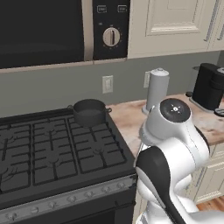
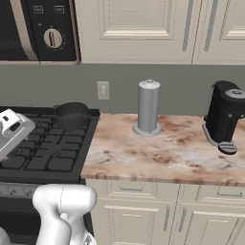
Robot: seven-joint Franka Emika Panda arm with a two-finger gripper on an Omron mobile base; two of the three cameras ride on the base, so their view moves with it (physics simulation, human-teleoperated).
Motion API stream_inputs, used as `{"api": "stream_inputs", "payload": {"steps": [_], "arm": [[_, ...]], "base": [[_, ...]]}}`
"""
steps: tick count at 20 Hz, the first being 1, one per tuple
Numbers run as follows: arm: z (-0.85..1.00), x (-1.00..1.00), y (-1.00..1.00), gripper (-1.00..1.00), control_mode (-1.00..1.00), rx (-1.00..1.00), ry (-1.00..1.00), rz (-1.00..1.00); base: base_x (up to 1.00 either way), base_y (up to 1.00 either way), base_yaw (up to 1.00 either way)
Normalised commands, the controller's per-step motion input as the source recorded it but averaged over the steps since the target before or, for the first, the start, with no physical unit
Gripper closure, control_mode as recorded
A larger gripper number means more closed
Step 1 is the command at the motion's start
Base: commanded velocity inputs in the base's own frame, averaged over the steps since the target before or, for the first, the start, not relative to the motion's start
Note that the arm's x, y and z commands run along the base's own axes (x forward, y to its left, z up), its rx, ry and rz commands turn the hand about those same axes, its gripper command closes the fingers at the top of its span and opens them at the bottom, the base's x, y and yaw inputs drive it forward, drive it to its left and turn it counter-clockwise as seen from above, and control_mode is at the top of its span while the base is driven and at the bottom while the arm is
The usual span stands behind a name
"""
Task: Move the pot and pan from the stove into the sink.
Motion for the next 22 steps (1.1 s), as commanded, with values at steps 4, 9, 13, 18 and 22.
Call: {"api": "stream_inputs", "payload": {"steps": [4,9,13,18,22], "arm": [[-0.06,0.34,0.0,-1.0,-1.0,0.0,0.0,0.0],[-0.01,0.36,0.0,-1.0,-1.0,0.05,0.0,0.0],[-0.05,0.07,-0.04,-1.0,-1.0,0.13,-0.04,0.01],[-0.12,0.0,-0.11,-1.0,-1.0,0.2,-0.08,0.05],[-0.06,0.0,-0.07,-1.0,-1.0,0.14,-0.09,0.04]], "base": [[0.0,0.0,0.0],[0.0,0.0,0.0],[0.0,0.0,0.0],[0.0,0.0,0.0],[0.0,0.0,0.0]]}}
